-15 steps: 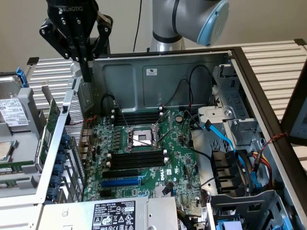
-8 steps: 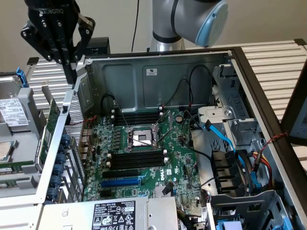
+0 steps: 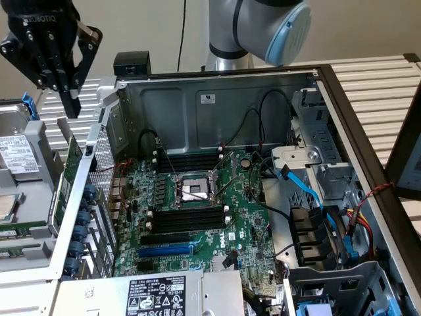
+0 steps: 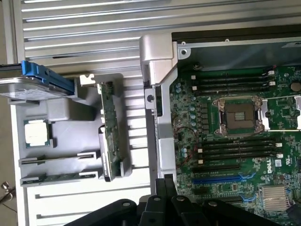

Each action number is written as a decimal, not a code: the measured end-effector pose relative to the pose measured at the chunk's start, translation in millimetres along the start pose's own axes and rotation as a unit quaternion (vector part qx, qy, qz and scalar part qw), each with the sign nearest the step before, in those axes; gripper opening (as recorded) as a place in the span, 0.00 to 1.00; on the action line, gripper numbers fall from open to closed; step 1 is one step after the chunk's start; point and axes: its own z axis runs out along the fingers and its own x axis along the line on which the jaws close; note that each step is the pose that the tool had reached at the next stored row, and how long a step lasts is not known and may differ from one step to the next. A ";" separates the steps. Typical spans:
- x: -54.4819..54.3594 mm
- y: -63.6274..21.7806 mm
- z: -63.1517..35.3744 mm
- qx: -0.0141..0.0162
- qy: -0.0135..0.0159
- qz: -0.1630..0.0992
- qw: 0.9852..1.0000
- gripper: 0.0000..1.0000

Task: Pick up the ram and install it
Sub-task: 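Reach for the ram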

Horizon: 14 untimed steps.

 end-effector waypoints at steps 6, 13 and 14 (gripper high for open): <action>26.9 -3.2 -0.3 0.000 0.000 0.000 1.000 0.11; 58.7 -6.9 -0.6 0.000 0.000 0.000 1.000 0.11; 63.2 -7.4 -0.6 0.000 0.000 0.000 1.000 0.11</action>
